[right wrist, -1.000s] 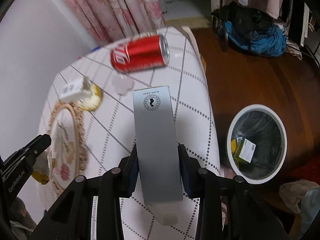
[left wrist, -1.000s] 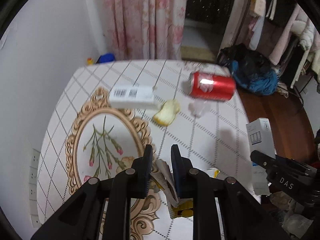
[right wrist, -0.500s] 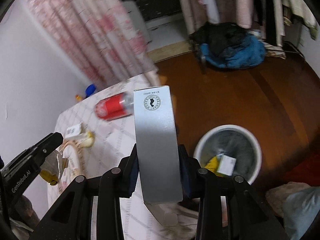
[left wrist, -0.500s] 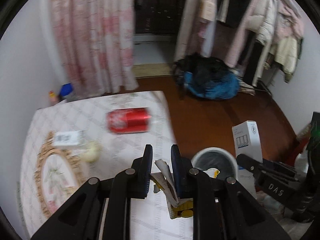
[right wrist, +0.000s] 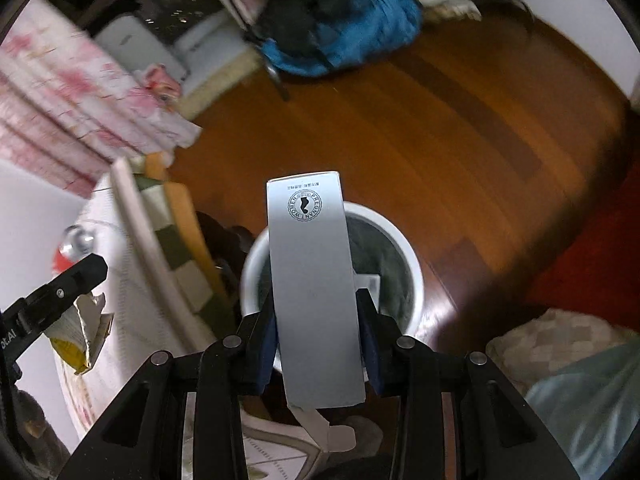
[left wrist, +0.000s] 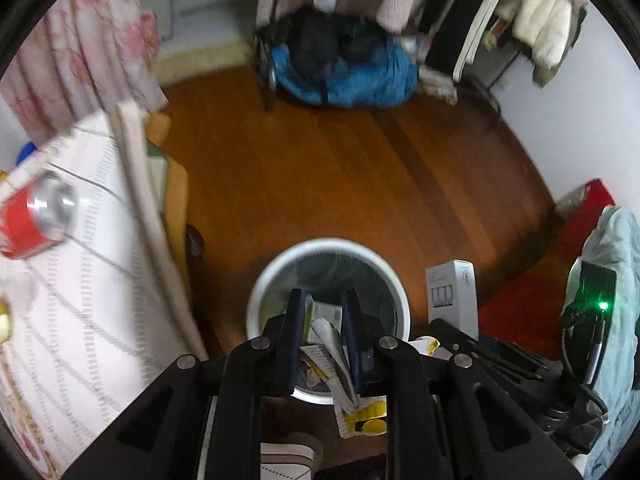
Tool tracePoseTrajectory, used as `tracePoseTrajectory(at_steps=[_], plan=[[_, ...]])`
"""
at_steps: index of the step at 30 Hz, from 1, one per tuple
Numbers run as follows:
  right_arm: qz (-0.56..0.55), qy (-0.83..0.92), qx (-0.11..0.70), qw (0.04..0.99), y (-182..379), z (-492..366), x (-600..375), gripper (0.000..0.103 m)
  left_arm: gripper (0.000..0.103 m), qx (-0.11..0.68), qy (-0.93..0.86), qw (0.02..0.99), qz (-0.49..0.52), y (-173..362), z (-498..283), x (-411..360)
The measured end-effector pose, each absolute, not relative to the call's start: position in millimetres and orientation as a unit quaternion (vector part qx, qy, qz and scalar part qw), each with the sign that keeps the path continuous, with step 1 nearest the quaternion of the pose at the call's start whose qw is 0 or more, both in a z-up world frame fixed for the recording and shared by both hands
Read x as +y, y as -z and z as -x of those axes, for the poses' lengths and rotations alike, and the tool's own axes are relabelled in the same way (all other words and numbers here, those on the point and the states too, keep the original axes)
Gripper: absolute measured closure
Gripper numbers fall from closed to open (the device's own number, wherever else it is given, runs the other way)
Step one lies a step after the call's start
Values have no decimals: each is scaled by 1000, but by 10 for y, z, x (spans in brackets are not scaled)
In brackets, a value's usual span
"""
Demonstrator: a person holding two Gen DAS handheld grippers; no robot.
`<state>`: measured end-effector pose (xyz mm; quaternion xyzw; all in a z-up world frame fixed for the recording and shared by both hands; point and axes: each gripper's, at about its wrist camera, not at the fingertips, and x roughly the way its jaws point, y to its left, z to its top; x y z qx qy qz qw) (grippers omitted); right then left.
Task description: Collect trash
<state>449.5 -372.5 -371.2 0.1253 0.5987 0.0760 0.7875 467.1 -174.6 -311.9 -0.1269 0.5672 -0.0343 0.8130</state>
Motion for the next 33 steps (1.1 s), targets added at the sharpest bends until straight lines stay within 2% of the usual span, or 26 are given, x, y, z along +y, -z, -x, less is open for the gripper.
tracePoseTrajectory(at_steps=[3,6,7,8,9,10,11,13,16,33], plan=[[-138,-73,618,771,4046,-4626,-3788,65,85,593,35,796,118,3375,-4833,-1851],[-141,-76,633,758,4290,-4728,-3825,64,80,608,19,786,107,3529,-4870,-1879],[-139,-76,640,752,4374,-4775,-3818,63,74,608,15,787,102,3567,-4862,-1872],[-139,-77,643,749,4422,-4782,-3823,54,68,608,10,787,102,3594,-4857,-1859],[-142,-76,645,747,4460,-4784,-3836,32,50,607,5,788,102,3619,-4833,-1843],[-142,-76,645,747,4480,-4790,-3830,21,26,607,-2,789,100,3634,-4812,-1826],[-139,-76,645,748,4490,-4781,-3828,8,12,606,-6,790,97,3641,-4787,-1814],[-117,-65,648,750,4515,-4771,-3829,6,11,606,-17,790,87,3669,-4765,-1792],[-99,-53,653,749,4526,-4701,-3818,5,5,614,-31,786,69,3715,-4701,-1759],[-46,-15,646,761,4161,-4369,-3845,2,4,600,-44,798,42,3528,-4427,-1821]])
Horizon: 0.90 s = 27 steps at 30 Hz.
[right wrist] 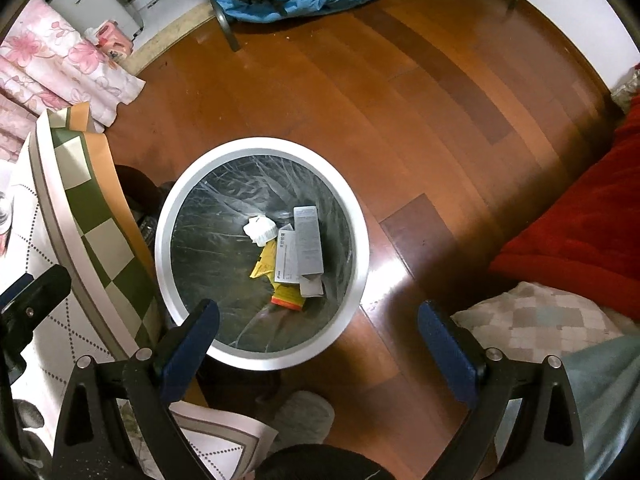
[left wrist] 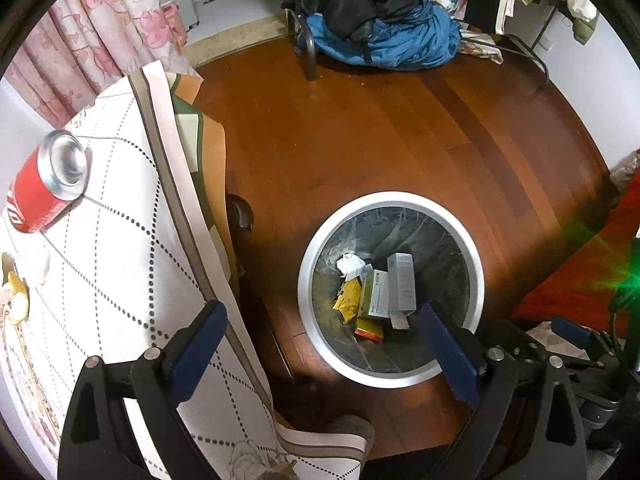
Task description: Collect trash
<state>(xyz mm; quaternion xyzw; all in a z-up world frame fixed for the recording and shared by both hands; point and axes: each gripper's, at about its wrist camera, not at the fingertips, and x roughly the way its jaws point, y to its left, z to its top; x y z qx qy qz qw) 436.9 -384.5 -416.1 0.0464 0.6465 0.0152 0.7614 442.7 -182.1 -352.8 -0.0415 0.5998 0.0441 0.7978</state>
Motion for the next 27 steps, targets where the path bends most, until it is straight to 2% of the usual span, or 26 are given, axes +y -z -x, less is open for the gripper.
tracePoseTrajectory(at_steps=[9,17,23,27], plan=[[-46,-17,621,782,3698,-4199,-3891,2,4,570,-37,819,42,3120,-4269,-1866],[-64,-35,577,814,2983,-4049,-3818,2,4,520,-49,851,54,2518,-4087,-1696],[-59,-96,545,831,2380,-4005,-3322,2,4,478,-102,868,83,2013,-3894,-1144],[-10,-164,538,827,2145,-4062,-2610,2,4,454,-170,869,103,1870,-3650,-441]])
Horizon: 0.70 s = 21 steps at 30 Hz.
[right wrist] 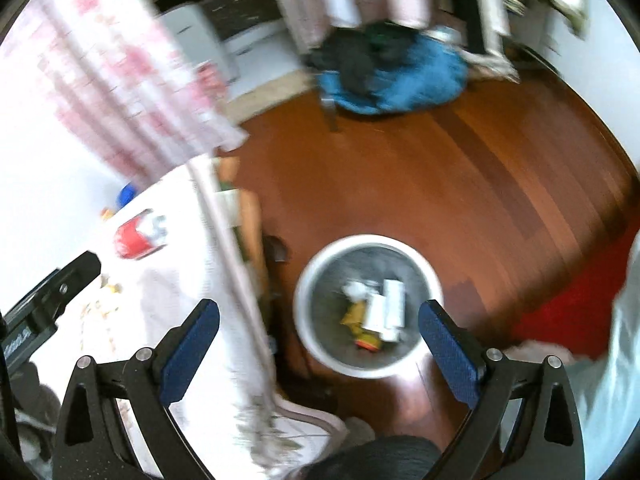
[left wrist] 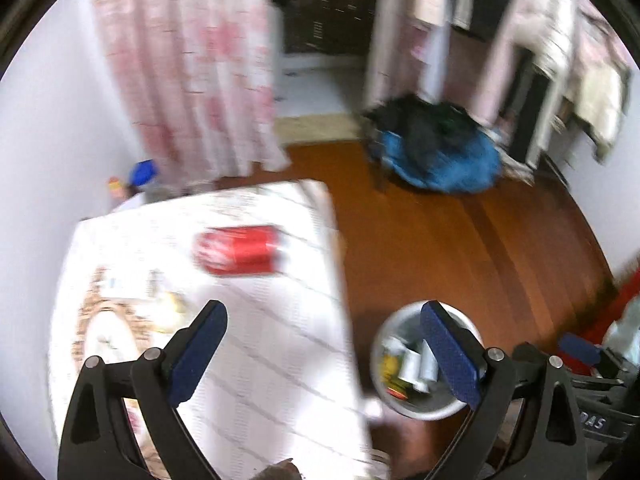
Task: Collect trash
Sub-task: 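Grasp the white barcode box with the left tool while the right tool grasps the red cola can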
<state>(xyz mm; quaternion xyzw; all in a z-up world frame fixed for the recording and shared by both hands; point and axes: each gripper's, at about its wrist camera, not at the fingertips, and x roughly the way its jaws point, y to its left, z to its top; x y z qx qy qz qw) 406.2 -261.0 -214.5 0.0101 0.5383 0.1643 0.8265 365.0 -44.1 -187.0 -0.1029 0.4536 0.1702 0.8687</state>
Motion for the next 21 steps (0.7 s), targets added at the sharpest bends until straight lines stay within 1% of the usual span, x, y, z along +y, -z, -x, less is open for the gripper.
tracePoseTrajectory(at_steps=[4,7,12,18,21], plan=[[82,-242,542,801,2192,-4188,-1501,2,4,462,-249,841,132,2070,-3407,359],[148,-278,556,769,2396,-4313,-798,2,4,471,-306,813,155,2336,-3251,876],[301,-304,550,717,2814,-4519,363,2,4,495,-360,764,203,2819,-3101,1584],[430,-301,543,656,3214,-4696,1110,2,4,497,-371,727,293,3142,-3049,2083],[443,-301,558,634,3392,-4794,1296,2,4,494,-360,706,358,3284,-3055,2237]])
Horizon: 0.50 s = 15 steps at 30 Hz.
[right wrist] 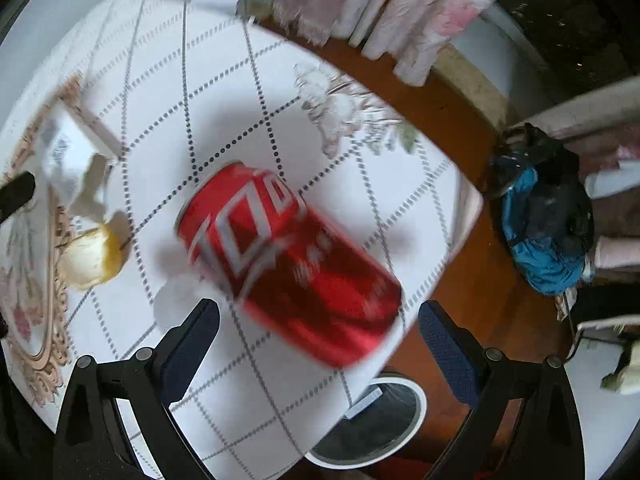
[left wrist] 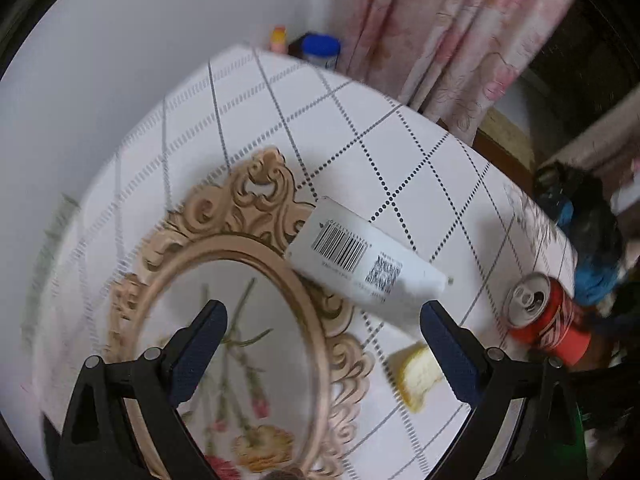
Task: Collect trash
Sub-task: 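Grasp the white barcode box with the left tool while the right tool grasps the red cola can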
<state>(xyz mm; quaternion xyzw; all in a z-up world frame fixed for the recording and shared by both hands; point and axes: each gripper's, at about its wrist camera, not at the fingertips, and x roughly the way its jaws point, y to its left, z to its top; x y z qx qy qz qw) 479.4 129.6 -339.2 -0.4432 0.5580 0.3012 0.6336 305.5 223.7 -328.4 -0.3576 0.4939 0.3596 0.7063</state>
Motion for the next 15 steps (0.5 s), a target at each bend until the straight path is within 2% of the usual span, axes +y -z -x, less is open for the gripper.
tracePoseTrajectory(at_steps=[4,6,10,11,13,14,15], plan=[[424,-301,572,634,3501,-4919,1383,3,5,485,-351,684,416,3376,-3128,2356],[407,-299,581,638,3534,-4973,1404,15,5,481,-349,676,436,3402,-3181,2410],[365,-300,599,647,3534,-5045,1331,20,6,483,-341,658,468,3486,-3250,2459],[356,-298,603,648,3539,-5058,1308,21,10,485,-341,655,469,3502,-3265,2462],[332,-293,619,649,3532,-5075,1233,22,26,488,-347,655,461,3527,-3295,2456],[323,-291,627,646,3536,-5080,1195,23,38,487,-350,660,452,3507,-3301,2436],[315,-292,633,644,3537,-5077,1157,23,40,490,-349,668,438,3489,-3304,2408]])
